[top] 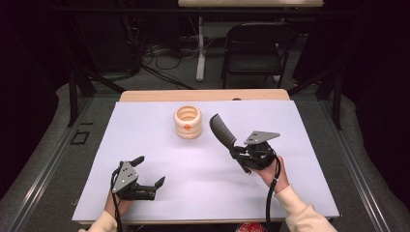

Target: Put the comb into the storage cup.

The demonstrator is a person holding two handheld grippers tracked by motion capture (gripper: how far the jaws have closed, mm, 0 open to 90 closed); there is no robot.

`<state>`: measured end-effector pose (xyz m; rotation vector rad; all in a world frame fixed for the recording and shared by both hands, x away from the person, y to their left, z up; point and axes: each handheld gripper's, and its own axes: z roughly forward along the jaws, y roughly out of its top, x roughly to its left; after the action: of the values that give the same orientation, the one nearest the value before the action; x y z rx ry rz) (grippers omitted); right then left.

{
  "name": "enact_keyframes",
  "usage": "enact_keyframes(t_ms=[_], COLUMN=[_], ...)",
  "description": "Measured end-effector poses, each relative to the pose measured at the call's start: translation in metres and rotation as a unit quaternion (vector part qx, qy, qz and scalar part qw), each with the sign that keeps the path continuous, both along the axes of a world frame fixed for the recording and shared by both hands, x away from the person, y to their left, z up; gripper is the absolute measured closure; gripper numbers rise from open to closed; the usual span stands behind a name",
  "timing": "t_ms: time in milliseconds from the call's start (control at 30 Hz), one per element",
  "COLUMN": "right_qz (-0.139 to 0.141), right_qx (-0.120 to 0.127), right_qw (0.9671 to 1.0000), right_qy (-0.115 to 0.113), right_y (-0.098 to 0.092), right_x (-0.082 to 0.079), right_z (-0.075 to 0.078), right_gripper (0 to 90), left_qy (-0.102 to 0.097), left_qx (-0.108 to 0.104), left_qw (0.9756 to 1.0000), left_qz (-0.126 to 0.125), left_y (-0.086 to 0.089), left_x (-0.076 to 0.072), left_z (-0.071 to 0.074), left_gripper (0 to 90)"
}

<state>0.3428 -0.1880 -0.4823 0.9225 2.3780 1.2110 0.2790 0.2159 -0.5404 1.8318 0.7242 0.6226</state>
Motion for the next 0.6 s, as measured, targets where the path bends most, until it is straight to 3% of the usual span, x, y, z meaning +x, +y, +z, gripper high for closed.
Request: enact_keyframes(t_ms=[600], right_qz=[-0.004], right_qx=[0.021], right_qw=[0.9995], right_qy=[-0.022], right_y=[0.008], right_x=[0.011], right_z=[0.006], right_gripper=[72.3], left_qy=[0.003], left_qx=[-0.001], left_qw=[1.0000], left_qz=[0.000], left_y=[0.001], left_x=[0.000], left_z=[0.000], left_gripper=[0.2])
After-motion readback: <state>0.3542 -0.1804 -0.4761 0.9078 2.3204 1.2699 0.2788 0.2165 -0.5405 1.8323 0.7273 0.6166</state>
